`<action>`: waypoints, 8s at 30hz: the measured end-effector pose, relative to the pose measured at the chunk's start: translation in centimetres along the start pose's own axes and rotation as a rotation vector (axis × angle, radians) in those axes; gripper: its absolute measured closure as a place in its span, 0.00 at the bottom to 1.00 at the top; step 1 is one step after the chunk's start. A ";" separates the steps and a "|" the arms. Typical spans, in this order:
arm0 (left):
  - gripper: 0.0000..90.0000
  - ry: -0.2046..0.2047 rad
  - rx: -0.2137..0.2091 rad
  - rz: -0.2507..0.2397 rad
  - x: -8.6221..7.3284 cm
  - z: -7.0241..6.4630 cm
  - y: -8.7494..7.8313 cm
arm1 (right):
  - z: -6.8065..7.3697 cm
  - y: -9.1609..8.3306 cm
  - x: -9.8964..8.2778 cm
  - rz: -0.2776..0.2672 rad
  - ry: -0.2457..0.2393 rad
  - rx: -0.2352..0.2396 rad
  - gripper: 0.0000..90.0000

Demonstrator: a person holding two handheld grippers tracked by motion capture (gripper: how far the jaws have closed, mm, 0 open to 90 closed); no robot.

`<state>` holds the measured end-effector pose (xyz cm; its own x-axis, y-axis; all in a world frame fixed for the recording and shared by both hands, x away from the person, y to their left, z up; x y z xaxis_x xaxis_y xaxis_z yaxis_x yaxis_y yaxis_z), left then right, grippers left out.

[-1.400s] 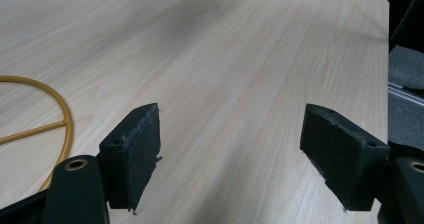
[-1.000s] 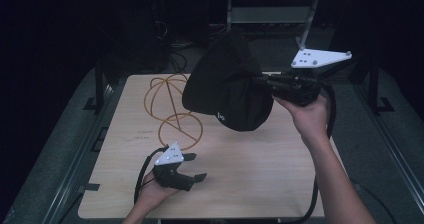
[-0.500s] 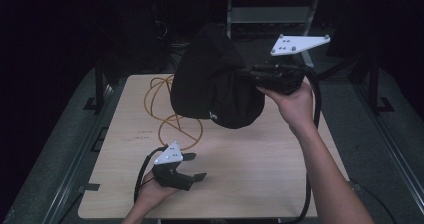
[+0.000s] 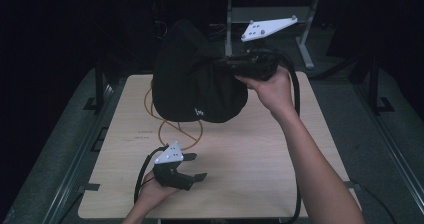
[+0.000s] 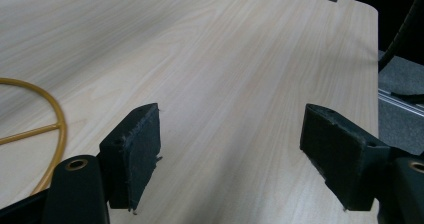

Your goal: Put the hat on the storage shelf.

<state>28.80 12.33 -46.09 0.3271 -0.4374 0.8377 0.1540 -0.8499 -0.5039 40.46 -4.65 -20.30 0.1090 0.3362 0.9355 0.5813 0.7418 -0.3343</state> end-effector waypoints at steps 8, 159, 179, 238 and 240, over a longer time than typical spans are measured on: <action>0.26 0.003 -0.005 0.002 -0.1 0.1 0.0 | -0.1 2.6 0.4 0.008 0.023 0.031 0.98; 0.24 0.032 -0.001 0.050 -0.3 -0.1 1.2 | -3.9 -0.5 -16.1 0.215 0.356 -0.053 0.24; 0.24 0.027 0.009 0.050 -0.4 0.0 1.2 | -3.9 -3.0 -19.5 0.229 0.399 -0.089 0.22; 0.21 0.040 0.029 0.110 -1.1 -1.4 1.8 | 0.1 -13.0 -32.3 0.206 0.513 -0.185 0.20; 0.21 0.038 0.025 0.110 -1.1 -1.4 1.8 | 0.2 -13.3 -32.8 0.201 0.523 -0.186 0.20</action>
<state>27.41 10.87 -47.60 0.3076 -0.5390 0.7841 0.1428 -0.7886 -0.5981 29.01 -25.40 -46.54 0.5875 0.0937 0.8038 0.6348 0.5627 -0.5295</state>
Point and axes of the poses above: each handheld gripper's, and its own axes: y roughly forward along the jaws, x roughly out of its top, z roughly to its left, the point moved 6 cm from there along y, roughly forward along the jaws, and after that the axes turned 11 degrees about -x, right-handed, at the moved point
